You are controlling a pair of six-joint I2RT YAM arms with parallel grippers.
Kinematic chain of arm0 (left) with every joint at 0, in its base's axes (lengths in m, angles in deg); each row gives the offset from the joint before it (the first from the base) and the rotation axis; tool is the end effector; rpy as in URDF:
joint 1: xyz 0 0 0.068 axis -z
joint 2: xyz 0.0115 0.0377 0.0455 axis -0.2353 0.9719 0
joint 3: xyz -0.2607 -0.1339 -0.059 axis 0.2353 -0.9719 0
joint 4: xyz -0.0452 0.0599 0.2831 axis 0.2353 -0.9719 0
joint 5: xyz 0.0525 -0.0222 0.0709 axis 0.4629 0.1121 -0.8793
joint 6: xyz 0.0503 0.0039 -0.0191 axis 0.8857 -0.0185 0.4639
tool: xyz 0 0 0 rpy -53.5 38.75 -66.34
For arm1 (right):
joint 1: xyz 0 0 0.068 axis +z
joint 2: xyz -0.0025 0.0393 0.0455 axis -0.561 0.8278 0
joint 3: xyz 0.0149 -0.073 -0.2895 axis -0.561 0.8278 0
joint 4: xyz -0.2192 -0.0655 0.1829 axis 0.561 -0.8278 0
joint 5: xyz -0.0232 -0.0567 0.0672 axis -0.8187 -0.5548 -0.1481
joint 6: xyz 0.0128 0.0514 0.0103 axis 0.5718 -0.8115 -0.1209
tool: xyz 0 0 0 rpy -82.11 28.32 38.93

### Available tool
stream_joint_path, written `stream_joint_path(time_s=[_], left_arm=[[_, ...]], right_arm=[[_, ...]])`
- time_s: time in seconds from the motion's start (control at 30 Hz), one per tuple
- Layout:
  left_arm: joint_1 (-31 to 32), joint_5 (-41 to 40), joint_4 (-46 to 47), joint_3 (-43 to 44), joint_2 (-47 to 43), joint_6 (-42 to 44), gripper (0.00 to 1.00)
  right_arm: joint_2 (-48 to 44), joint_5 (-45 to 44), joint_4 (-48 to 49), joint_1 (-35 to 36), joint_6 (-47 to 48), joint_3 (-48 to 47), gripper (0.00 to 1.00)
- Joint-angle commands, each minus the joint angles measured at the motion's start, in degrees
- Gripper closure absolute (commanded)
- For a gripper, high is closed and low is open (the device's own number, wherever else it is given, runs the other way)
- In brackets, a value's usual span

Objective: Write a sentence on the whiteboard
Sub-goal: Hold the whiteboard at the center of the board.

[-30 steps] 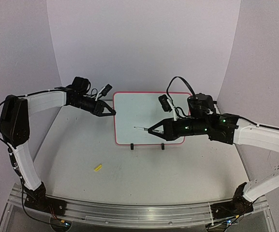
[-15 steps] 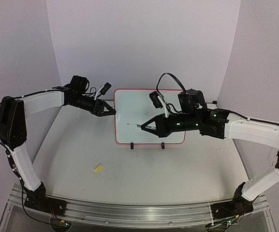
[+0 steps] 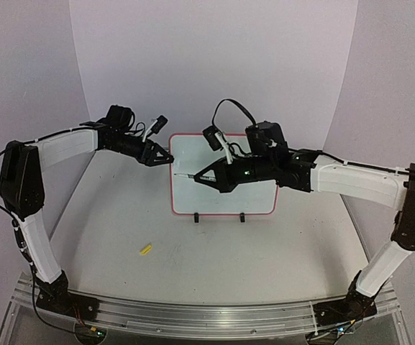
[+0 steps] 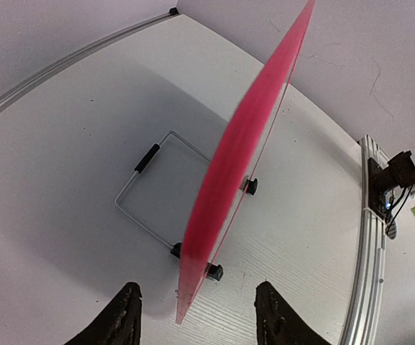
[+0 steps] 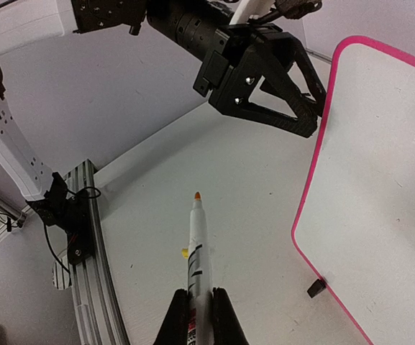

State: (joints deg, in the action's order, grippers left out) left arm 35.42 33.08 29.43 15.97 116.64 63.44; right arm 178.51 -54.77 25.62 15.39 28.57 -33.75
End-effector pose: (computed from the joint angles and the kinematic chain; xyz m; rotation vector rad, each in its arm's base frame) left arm 0.4094 -0.1914 0.3044 1.0215 1.9914 -1.0210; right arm 0.2621 0.3330 0.3430 -1.0417 1.7793 1.1286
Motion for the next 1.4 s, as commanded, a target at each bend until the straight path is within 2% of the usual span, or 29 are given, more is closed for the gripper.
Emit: stream_joint_path(time_s=[0.0,0.47,0.6,0.9,1.37], left_arm=[[0.4,0.6,-0.5,4.5,2.1,2.2,0.53],[2.3,-1.9,-2.6,3.2,2.7,8.7,0.94],[2.5,-2.9,-3.2,2.2,2.1,10.7,1.0],[2.6,-3.9,-3.5,0.4,0.9,13.3,1.0],[2.9,-4.4,-4.7,0.8,0.4,14.3,1.0]], right_arm=[[1.4,1.8,1.0,-1.4,1.5,-3.5,1.0],[3.0,4.1,0.0,-4.1,1.9,-5.8,1.0],[3.9,3.6,-2.1,-4.1,3.6,-7.9,1.0],[7.5,2.3,-5.0,-5.4,7.3,-11.3,1.0],[12.1,3.3,-6.0,-7.5,8.1,-14.4,1.0]])
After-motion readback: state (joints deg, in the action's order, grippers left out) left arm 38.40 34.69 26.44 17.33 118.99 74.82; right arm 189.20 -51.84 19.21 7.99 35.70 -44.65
